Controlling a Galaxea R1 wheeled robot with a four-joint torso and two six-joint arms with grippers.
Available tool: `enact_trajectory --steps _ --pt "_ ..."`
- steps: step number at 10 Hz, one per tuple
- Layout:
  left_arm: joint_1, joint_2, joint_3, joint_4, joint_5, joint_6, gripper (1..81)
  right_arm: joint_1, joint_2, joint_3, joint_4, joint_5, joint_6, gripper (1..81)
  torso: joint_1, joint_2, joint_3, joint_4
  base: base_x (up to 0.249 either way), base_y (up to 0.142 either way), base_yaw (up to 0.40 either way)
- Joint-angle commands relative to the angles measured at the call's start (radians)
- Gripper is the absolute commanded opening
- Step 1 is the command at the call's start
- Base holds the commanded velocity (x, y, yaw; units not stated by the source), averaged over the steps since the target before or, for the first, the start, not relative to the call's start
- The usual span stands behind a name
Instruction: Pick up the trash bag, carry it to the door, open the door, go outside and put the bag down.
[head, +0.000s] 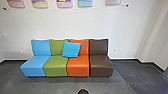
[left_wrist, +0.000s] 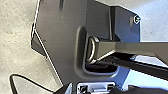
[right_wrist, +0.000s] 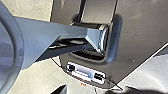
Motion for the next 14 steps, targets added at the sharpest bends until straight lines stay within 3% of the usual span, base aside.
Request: enact_trajectory --steps 1,2,3,5,8,9,10,14 --pt "-0.026 -0.132 0.124 -0.009 0.059 -0.001 81.1 0.024 -0.140 0.177 0.009 -0.067 0.008 81.1 0.000 0.000 0.000 0.000 0.000 0.000 0.000" --pt "-0.034 -0.153 0.126 -0.026 0.059 -0.003 81.1 0.026 -0.179 0.236 0.011 -0.067 0.010 81.1 0.000 0.000 0.000 -0.024 0.000 0.000 0.000" --pt "-0.048 -0.177 0.135 -0.056 0.061 -0.003 81.1 0.027 -0.230 0.305 0.014 -0.064 0.012 81.1 0.064 -0.100 -0.058 -0.033 0.000 0.000 0.000" --pt "-0.069 -0.244 0.202 -0.103 0.068 -0.003 81.1 0.047 -0.342 0.434 0.044 -0.057 0.012 81.1 0.068 -0.107 -0.113 -0.036 0.000 0.000 0.000" --pt "-0.095 -0.307 0.284 -0.169 0.064 -0.003 81.1 0.076 -0.468 0.562 0.091 -0.054 0.012 81.1 0.118 -0.186 -0.190 -0.049 0.000 0.000 0.000" --pt "-0.103 -0.312 0.285 -0.198 0.064 -0.003 81.1 0.087 -0.491 0.585 0.097 -0.052 0.012 81.1 0.140 -0.221 -0.222 -0.034 0.000 0.000 0.000" --pt "-0.108 -0.321 0.285 -0.202 0.072 -0.001 81.1 0.098 -0.523 0.615 0.110 -0.054 0.012 81.1 0.162 -0.255 -0.161 -0.036 0.000 0.000 0.000" --pt "-0.195 -0.356 0.267 -0.222 0.075 -0.003 81.1 0.159 -0.659 0.758 0.170 -0.055 0.012 81.1 0.233 -0.364 -0.194 -0.036 0.000 0.000 0.000"
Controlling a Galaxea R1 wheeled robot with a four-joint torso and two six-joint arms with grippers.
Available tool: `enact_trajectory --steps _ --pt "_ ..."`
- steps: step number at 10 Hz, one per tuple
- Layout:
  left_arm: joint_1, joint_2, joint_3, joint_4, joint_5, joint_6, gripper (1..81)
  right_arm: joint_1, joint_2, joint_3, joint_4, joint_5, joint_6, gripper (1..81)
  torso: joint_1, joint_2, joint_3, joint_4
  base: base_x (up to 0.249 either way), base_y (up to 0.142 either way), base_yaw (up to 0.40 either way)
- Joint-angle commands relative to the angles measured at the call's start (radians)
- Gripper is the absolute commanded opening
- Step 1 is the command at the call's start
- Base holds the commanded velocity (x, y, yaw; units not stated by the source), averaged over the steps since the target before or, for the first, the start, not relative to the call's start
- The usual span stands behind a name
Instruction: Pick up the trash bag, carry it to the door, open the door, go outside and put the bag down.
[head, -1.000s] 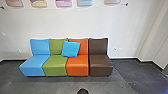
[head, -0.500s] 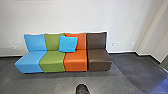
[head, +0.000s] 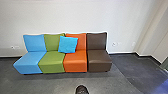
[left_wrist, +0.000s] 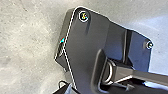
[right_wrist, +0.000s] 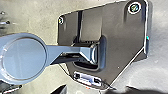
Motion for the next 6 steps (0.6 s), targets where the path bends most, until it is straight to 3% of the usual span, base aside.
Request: enact_trajectory --steps 1,3,5,6 --pt "-0.101 -0.046 -0.023 -0.038 0.094 -0.001 81.1 0.063 -0.112 0.111 0.065 -0.065 0.002 81.1 0.061 -0.095 0.000 0.000 0.000 0.000 0.000" --pt "-0.152 -0.033 -0.063 -0.052 0.160 -0.001 81.1 0.064 -0.147 0.140 0.067 -0.065 0.002 81.1 0.108 -0.168 0.000 0.000 0.000 0.000 0.000" --pt "-0.187 -0.033 -0.066 -0.070 0.161 -0.001 81.1 0.069 -0.165 0.160 0.067 -0.064 0.002 81.1 0.148 -0.233 -0.001 0.000 0.000 0.000 0.000" --pt "-0.207 -0.034 -0.069 -0.101 0.163 -0.004 81.1 0.074 -0.176 0.174 0.068 -0.064 0.002 81.1 0.170 -0.268 -0.001 0.000 0.000 0.000 0.000"
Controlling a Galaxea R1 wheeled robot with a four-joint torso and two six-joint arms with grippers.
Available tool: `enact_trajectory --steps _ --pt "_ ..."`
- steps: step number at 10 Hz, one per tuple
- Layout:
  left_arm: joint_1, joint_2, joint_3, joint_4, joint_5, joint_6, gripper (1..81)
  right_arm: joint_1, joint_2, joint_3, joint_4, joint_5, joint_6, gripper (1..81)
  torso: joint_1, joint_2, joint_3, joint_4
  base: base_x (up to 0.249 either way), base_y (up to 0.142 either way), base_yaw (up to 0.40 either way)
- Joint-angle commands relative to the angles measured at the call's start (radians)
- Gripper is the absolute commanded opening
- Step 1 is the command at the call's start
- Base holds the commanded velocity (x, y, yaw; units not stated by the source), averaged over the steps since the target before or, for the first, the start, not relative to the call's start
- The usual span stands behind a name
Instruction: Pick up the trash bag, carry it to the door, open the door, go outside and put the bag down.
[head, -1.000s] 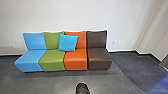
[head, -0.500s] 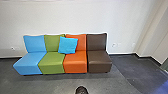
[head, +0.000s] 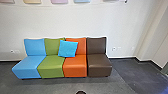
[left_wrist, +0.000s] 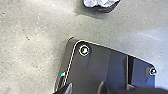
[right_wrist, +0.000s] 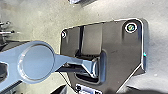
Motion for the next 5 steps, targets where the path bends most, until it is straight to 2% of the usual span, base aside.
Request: enact_trajectory --steps 1,3,5 --pt "-0.119 -0.041 -0.007 -0.072 0.105 -0.005 81.1 0.062 -0.083 0.069 0.029 -0.062 0.001 81.1 0.061 -0.095 0.000 0.000 0.000 0.000 0.000" --pt "-0.182 -0.021 -0.041 -0.072 0.177 -0.005 81.1 0.099 -0.130 0.106 0.040 -0.059 0.002 81.1 0.107 -0.168 0.000 0.000 0.000 0.000 0.000" --pt "-0.204 -0.004 -0.047 -0.069 0.196 -0.003 81.1 0.172 -0.152 0.114 0.069 -0.066 -0.001 81.1 0.149 -0.235 0.000 0.000 0.000 0.000 0.000"
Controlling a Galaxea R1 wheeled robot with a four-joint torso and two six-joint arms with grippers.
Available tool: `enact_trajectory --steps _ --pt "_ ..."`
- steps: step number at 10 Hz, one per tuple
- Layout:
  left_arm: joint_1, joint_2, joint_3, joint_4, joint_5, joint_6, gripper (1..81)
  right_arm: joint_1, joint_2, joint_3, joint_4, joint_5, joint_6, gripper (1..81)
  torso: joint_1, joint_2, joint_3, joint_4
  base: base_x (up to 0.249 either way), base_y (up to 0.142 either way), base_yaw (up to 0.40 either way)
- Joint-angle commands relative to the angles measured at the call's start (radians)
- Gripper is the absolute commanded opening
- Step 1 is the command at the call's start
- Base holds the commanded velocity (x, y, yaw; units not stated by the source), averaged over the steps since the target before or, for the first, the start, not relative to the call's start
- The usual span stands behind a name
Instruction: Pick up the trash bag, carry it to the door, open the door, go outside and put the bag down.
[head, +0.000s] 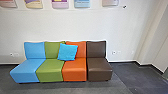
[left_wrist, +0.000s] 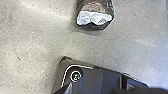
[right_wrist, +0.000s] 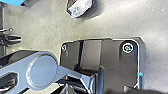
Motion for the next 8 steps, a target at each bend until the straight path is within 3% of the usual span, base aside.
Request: enact_trajectory --steps 1,5,7,8 --pt "-0.093 -0.020 -0.006 -0.016 0.080 -0.004 81.1 0.161 -0.066 0.036 0.049 -0.067 -0.002 81.1 0.063 -0.097 0.000 0.000 0.000 0.000 0.000" --pt "-0.132 -0.006 -0.021 -0.021 0.103 -0.006 81.1 0.287 -0.091 0.060 0.086 -0.141 -0.002 81.1 0.151 -0.236 0.000 0.000 0.000 0.000 0.000" --pt "-0.155 0.004 -0.033 -0.021 0.128 -0.007 81.1 0.325 -0.141 0.092 0.104 -0.146 -0.002 81.1 0.194 -0.305 0.000 0.000 0.000 0.000 0.000" --pt "-0.160 0.010 -0.034 -0.021 0.129 -0.007 81.1 0.339 -0.157 0.105 0.112 -0.146 -0.002 81.1 0.214 -0.335 -0.035 0.000 0.000 0.000 0.000"
